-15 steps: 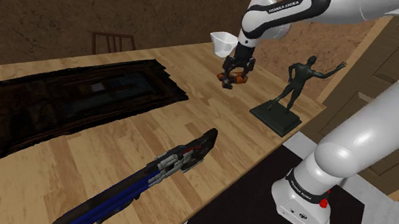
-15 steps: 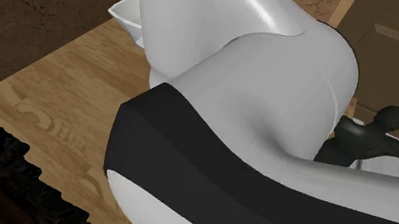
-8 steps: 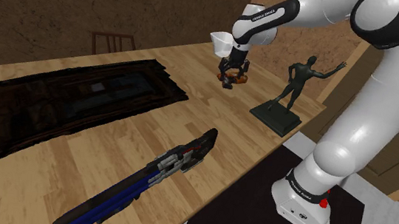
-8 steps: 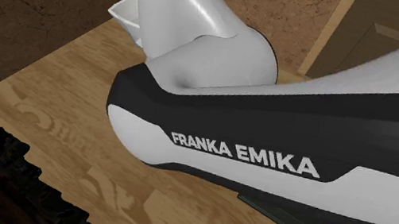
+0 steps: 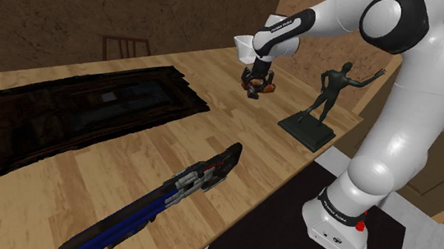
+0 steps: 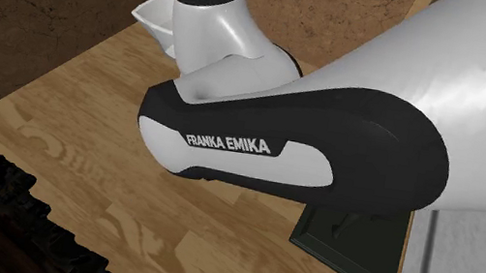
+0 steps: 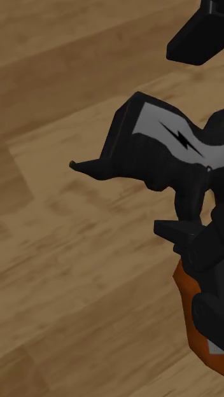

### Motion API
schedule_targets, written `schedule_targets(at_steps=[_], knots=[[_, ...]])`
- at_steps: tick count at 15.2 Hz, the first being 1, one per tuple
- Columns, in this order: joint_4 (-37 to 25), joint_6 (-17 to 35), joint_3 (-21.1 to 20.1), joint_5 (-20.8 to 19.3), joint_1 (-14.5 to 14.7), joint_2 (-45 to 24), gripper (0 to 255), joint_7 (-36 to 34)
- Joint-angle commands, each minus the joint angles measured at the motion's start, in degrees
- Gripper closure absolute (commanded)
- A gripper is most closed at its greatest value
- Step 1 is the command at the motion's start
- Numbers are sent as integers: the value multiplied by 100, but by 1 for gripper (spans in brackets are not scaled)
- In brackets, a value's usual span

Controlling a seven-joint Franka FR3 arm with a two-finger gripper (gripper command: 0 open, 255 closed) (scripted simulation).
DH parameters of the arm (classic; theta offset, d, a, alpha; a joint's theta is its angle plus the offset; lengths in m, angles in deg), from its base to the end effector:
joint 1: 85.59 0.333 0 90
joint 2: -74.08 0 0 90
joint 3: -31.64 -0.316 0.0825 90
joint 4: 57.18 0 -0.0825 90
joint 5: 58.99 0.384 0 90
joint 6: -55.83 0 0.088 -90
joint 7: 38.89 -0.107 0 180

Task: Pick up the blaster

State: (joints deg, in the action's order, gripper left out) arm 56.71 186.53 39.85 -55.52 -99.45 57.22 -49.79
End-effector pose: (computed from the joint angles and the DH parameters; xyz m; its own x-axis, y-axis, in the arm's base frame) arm 0.5608 -0.2225 0.3180 0.8204 -0.5718 0.0018 -0.5718 -0.8204 -0.0050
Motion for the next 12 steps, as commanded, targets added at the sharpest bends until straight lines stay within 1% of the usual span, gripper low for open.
schedule_targets(at_steps=[1, 3, 5, 6, 12], knots=[[54, 141, -4, 22, -11, -85, 0, 21], [99, 307, -15, 50, -20, -207, 0, 40], [99, 307, -16, 49, -20, -207, 0, 40], [82, 302, -19, 50, -14, -219, 255, 30], [89, 307, -19, 50, -15, -217, 255, 32]])
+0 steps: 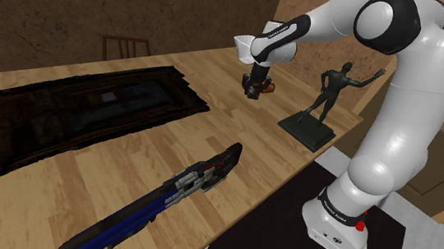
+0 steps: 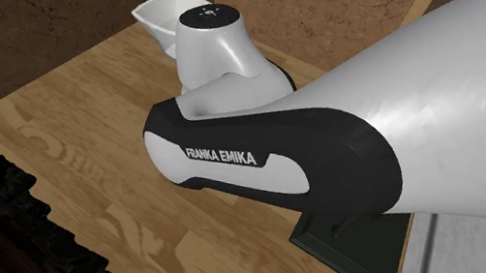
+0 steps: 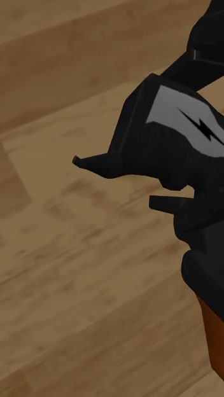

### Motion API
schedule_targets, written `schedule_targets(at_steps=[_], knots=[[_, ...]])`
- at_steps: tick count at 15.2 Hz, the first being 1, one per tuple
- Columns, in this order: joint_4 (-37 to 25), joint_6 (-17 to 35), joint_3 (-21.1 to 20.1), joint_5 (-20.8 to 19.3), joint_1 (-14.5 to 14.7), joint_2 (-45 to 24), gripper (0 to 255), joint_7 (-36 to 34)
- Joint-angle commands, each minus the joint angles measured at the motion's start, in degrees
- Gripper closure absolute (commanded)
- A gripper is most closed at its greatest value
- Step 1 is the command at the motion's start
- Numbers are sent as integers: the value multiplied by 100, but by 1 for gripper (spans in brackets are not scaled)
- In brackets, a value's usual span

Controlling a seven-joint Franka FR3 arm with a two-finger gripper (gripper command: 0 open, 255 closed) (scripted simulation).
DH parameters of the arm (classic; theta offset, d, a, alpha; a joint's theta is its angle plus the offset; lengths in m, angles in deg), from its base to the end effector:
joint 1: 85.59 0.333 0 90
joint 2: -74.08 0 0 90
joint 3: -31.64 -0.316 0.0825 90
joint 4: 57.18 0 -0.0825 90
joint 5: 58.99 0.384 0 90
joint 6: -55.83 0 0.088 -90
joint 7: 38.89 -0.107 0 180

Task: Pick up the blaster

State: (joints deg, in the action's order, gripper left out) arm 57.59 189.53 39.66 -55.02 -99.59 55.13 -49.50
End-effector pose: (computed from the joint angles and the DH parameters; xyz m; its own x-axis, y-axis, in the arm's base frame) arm 0.5607 -0.2226 0.2941 0.8198 -0.5727 0.0027 -0.5726 -0.8198 -0.0055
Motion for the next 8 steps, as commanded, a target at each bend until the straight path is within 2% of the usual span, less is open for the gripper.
schedule_targets(at_steps=[1, 8], knots=[[-1, 5, 0, 0, -1, -9, 255, 4], [-83, -317, 24, -53, 10, 234, 255, -25]])
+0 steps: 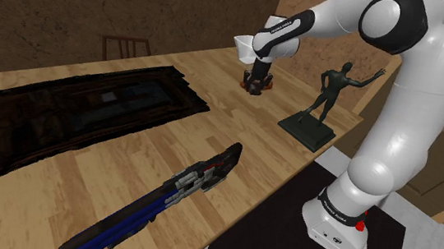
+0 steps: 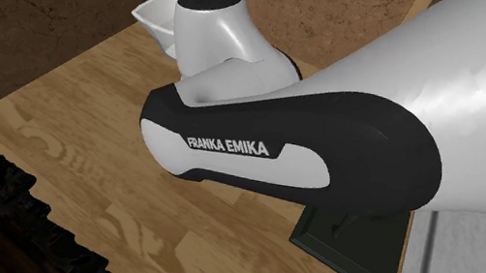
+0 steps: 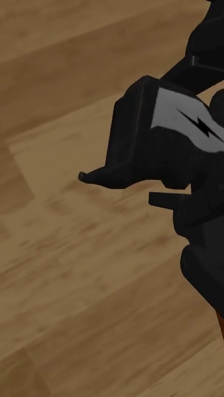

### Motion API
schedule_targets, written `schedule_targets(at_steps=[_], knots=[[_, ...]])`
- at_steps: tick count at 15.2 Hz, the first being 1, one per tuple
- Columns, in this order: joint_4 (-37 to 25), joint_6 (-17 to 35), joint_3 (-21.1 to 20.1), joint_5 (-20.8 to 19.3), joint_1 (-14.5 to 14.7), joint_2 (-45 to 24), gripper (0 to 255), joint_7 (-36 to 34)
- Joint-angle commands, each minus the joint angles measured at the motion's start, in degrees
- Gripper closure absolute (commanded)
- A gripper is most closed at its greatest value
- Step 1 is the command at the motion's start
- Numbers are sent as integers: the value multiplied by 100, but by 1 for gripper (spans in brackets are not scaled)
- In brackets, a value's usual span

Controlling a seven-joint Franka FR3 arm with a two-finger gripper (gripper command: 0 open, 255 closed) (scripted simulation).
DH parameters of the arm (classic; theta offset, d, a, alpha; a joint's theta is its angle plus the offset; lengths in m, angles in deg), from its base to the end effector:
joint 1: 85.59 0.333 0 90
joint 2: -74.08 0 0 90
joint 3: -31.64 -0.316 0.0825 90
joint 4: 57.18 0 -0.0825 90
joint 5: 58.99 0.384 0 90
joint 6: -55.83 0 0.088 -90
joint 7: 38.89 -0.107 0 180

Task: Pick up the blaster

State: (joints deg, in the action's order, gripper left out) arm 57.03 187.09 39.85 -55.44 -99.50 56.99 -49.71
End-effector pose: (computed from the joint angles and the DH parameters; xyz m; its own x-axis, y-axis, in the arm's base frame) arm 0.5599 -0.2229 0.3140 0.8200 -0.5724 0.0020 -0.5724 -0.8200 -0.0052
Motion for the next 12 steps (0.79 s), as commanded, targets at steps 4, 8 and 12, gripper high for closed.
schedule_targets(at_steps=[4, 8, 12], knots=[[-125, -338, 19, -49, 11, 217, 255, -30], [-244, -608, 30, -84, 19, 371, 255, -54], [-316, -756, 34, -100, 22, 448, 255, -65]])
